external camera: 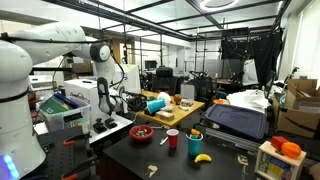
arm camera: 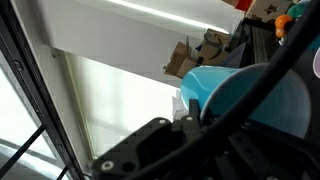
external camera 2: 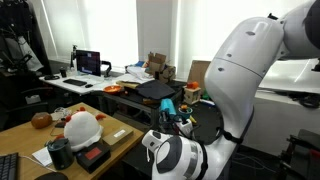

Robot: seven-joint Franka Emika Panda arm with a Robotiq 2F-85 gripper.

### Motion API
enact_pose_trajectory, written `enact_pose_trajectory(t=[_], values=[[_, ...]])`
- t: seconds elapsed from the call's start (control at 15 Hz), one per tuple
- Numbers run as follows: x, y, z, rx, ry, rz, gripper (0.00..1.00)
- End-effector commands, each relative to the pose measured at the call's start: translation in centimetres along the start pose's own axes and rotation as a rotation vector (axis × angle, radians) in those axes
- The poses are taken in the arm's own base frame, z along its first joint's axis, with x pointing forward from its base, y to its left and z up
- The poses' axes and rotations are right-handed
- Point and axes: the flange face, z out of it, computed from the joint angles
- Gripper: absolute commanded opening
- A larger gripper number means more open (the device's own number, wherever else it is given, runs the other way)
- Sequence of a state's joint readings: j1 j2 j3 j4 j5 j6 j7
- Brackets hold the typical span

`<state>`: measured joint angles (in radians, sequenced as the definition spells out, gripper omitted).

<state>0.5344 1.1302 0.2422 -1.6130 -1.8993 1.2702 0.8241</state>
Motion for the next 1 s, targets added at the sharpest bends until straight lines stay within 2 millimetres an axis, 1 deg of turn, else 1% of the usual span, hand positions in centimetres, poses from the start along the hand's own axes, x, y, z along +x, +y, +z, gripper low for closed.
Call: enact_pose_trajectory(t=[0.0,0.73,0.93], values=[[0.19,0.34,0.02,-0.055,-0.005,-0.01,0.01],[0.26,0.67,0.18,-0.157,0.001,0.013,0.01],[0.24,0.64,0.18,-0.142,0.003,0.009,0.01]])
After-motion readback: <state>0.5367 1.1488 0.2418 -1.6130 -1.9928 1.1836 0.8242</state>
